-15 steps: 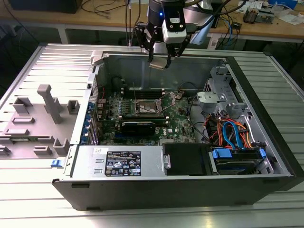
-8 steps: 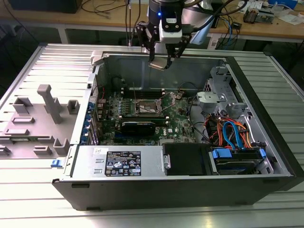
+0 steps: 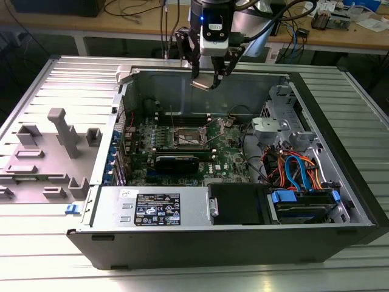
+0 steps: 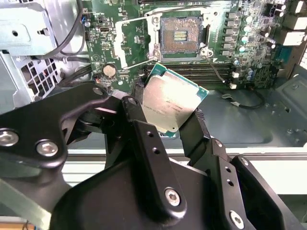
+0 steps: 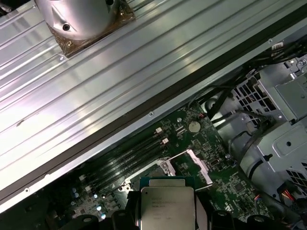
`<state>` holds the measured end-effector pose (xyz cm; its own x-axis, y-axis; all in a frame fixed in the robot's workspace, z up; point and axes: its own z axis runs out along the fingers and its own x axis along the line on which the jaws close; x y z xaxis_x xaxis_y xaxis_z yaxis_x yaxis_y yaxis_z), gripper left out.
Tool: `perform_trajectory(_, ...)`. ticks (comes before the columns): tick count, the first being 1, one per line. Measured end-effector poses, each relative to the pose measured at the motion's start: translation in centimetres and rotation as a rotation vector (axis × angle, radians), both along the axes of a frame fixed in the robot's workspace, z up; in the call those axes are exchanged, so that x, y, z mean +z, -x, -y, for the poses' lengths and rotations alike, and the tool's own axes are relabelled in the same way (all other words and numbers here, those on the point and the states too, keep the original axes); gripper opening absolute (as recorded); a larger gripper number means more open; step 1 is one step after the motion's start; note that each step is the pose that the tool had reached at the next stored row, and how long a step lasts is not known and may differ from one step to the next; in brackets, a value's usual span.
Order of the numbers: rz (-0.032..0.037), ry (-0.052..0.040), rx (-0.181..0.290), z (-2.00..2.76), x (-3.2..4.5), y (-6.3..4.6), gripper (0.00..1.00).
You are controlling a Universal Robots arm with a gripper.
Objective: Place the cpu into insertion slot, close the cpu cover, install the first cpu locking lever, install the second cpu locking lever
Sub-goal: 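Place the cpu into insertion slot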
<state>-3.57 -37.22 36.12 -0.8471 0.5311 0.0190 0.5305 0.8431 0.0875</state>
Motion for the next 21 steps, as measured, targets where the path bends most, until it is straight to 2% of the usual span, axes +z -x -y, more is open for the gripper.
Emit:
perform_trajectory(10, 0.0, 0.0, -0.098, 0.01, -0.04, 0.01, 0.54)
perform_trajectory(21, 0.0, 0.0, -0.172, 0.01, -0.05, 0.0, 0.54)
